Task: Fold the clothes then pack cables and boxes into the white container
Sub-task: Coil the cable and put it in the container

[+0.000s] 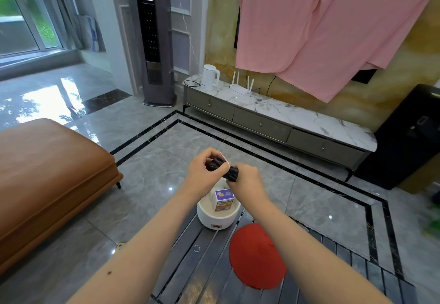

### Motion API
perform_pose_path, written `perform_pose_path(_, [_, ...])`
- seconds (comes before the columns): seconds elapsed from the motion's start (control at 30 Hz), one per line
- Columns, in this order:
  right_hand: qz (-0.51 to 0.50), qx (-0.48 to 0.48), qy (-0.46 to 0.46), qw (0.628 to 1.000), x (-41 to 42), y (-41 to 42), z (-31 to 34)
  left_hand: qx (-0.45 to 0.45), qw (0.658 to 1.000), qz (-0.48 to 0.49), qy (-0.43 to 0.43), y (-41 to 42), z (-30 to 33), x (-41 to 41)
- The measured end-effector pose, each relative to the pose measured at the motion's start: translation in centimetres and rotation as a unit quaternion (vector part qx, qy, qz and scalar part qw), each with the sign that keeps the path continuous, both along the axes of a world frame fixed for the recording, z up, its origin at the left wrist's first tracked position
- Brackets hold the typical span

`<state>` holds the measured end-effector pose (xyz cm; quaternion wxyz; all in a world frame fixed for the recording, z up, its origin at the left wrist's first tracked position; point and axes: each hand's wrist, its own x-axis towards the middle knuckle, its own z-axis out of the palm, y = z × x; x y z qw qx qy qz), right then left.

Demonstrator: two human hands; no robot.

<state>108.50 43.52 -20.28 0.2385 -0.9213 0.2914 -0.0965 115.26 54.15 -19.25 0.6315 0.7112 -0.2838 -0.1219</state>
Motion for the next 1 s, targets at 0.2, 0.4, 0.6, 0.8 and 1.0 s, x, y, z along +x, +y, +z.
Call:
perform_pose_path(0.2, [0.002,0.017,-0.006,1.0,0.0,-0.3,-0.5,-0.046,0.996,0.001,0.071,-0.2,-0.7,-0.6])
perform_pose_path(0.4, [0.004,0.04,0.008,0.999,1.0,0.1,-0.8,-0.093,0.986,0.056,0.126,-1.1,-1.2,-0.8])
perform_pose_path(0.6, [0.055,0.029,0.052,0.997,0.7,-0.6,-1.0,-0.07,0.979,0.06,0.18,-1.4,-2.5,-0.3])
perform_pose_path(0.8, [0.066,0.091,0.063,0.992,0.3,-1.4,-2.3,-0.049,0.965,0.052,0.254,-2.1,-4.4,0.8])
perform_pose_path(1.0, [0.01,0.238,0.038,0.971,0.0,-2.0,-5.2,-0.007,0.94,0.108,0.322,-3.0,-8.0,1.5])
